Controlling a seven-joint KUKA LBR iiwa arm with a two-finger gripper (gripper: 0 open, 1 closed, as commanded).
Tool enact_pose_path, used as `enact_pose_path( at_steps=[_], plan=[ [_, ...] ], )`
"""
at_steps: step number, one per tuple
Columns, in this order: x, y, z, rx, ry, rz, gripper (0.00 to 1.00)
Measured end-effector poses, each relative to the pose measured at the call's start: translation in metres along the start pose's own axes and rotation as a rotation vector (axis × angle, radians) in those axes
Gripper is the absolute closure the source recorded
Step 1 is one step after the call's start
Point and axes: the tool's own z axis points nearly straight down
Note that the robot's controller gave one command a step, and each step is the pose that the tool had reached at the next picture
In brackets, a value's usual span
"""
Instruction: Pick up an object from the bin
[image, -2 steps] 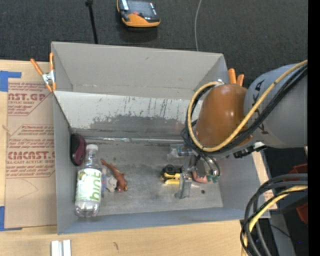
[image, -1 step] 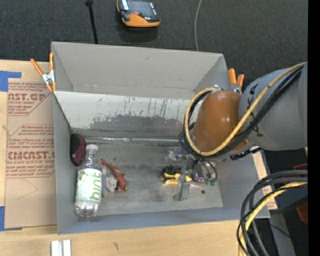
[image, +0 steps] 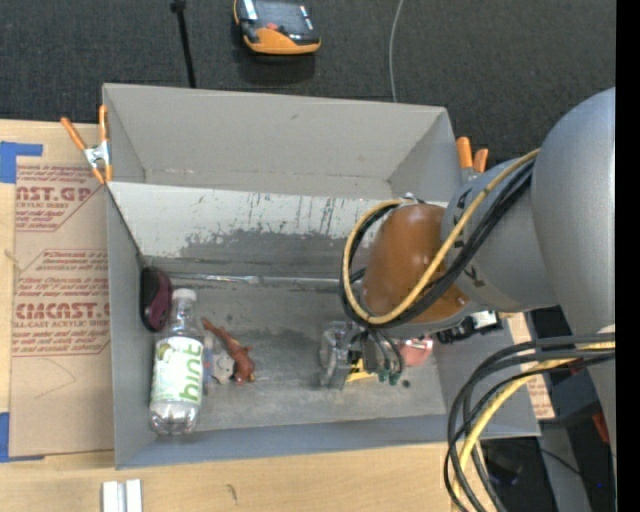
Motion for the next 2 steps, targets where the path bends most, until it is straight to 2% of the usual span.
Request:
enact_pose_path(
  at_steps=[1, 2],
  plan=[
    [0.0, 0.0, 0.0, 0.0, 0.0, 0.0, 1.0],
    [0.005, 0.007, -0.038, 0.004, 0.014, 0.016, 1.0]
  ],
)
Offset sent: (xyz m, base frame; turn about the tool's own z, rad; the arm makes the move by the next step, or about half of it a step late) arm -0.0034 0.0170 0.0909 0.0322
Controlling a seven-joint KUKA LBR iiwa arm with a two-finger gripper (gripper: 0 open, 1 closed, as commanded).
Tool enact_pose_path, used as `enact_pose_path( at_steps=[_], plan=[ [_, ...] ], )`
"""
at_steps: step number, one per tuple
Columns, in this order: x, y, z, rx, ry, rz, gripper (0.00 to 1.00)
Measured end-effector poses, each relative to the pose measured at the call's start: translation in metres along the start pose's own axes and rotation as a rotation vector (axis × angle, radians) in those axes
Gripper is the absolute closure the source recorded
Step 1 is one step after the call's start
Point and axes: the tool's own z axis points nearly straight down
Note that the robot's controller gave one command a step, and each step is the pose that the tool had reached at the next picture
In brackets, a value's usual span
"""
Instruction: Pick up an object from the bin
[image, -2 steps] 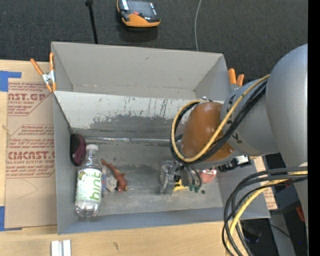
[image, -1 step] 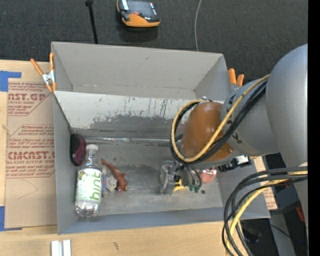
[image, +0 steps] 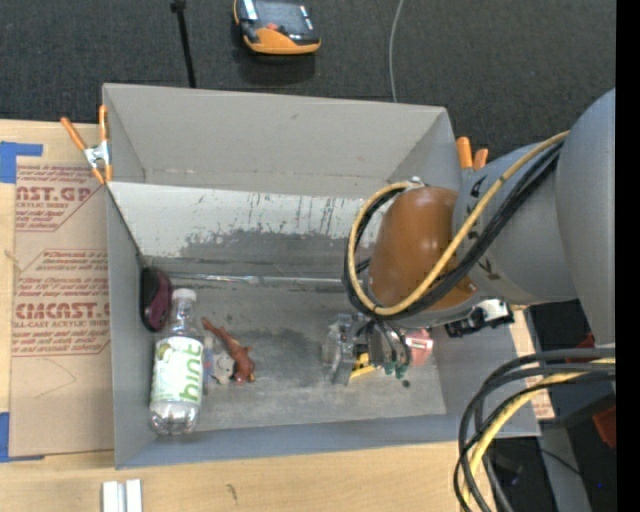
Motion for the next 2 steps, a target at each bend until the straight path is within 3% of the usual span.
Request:
enact_pose_path(
  at_steps=[1, 2],
  plan=[
    [-0.014, 0.001, -0.062, -0.001, -0.005, -0.007, 1.0],
    [-0.006, -0.084, -0.212, -0.001, -0.019, 0.072, 0.0]
  ],
)
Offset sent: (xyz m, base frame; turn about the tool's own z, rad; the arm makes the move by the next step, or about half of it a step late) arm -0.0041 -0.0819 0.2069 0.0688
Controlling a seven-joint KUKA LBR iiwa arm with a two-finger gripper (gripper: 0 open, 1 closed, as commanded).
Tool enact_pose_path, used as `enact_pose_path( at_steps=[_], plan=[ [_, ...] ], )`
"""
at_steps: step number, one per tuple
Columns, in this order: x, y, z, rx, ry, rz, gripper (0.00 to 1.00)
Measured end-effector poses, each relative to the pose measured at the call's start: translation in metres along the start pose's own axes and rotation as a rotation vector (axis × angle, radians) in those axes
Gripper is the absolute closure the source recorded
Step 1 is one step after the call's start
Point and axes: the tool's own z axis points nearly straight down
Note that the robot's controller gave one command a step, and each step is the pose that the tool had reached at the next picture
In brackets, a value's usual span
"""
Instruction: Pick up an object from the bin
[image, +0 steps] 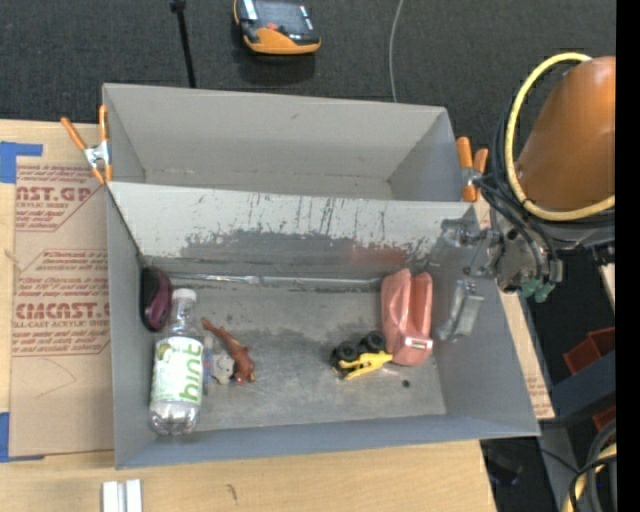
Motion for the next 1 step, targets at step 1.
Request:
enact_pose_path(
  at_steps=[1],
  plan=[
    [0.0008, 0.0018, 0.0047, 0.0, 0.008, -0.003, 0.0]
  ],
)
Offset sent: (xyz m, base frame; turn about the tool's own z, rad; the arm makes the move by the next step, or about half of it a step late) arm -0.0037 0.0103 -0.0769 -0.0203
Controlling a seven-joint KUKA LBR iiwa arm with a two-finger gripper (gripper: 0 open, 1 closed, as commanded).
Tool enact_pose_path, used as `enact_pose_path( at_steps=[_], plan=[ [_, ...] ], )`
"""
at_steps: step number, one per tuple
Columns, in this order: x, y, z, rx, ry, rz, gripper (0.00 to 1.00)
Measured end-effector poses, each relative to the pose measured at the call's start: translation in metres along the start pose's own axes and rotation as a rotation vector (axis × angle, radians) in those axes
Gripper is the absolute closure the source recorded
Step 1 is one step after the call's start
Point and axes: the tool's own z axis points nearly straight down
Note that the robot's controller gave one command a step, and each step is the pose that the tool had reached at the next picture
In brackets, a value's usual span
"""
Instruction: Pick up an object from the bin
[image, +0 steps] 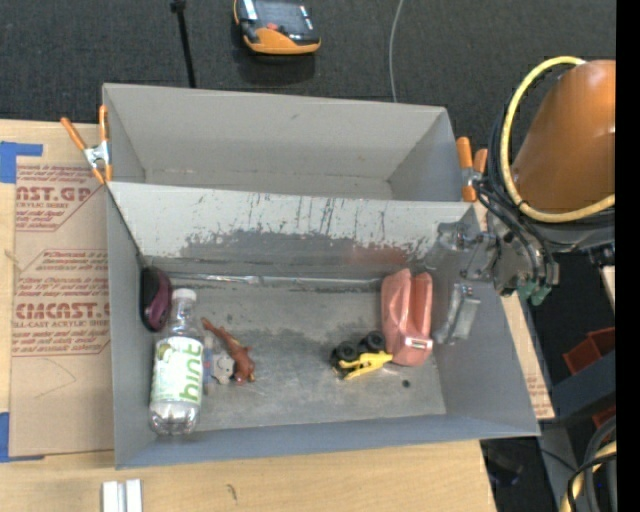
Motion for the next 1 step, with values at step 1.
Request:
enact_pose_path(
  at_steps=[1],
  plan=[
    [0.0018, 0.0047, 0.0443, 0.0, -0.006, -0.01, 0.0]
  ],
)
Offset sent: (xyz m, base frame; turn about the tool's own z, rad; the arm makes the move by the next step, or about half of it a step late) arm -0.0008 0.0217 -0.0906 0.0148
